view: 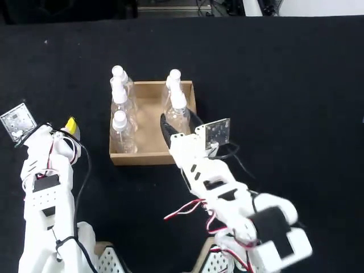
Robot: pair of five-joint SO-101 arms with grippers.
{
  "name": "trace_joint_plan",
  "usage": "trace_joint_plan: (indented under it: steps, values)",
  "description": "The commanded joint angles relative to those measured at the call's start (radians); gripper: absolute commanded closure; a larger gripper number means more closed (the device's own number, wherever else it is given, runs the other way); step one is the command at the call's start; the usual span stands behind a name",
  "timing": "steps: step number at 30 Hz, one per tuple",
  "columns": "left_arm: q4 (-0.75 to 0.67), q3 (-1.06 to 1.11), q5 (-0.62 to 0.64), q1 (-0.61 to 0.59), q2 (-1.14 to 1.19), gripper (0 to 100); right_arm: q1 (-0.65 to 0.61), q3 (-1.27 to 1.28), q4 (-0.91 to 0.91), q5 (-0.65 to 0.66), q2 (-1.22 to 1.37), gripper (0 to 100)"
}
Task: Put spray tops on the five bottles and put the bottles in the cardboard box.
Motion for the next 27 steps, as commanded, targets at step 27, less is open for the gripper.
trace_joint_plan:
  steps: [27]
  values:
    - [-0.021,-0.007,0.000,-0.007,0.000,80,-0.017,-0.097,-0.052,-0.003,0.091,98.2]
